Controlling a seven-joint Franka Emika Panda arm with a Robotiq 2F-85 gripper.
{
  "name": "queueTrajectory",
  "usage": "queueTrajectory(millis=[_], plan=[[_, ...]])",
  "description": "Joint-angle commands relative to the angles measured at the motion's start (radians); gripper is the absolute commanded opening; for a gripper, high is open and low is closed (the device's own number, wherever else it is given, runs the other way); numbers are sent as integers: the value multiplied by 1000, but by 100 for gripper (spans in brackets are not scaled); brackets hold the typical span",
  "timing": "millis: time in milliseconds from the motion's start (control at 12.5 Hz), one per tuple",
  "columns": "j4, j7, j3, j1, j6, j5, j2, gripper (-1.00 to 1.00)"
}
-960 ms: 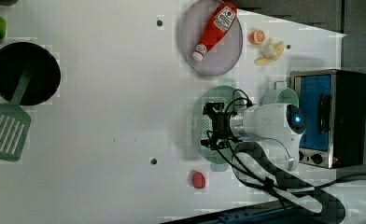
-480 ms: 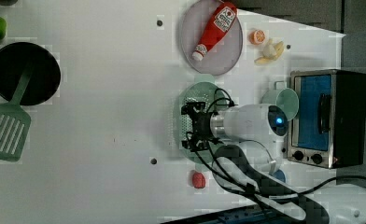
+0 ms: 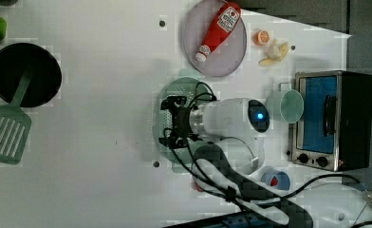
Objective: Drag strainer right to left.
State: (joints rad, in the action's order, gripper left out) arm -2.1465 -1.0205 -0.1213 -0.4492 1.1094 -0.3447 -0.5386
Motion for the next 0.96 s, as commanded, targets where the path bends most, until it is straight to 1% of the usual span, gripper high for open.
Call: queueTrajectory(millis=[80,480,960], plan=[[58,-58,-3,-57,-15,9,-30,100],[157,-146,-4,-128,-50,-2,-71,100],[237,-172,-4,-183,-43,-4,-119,100]])
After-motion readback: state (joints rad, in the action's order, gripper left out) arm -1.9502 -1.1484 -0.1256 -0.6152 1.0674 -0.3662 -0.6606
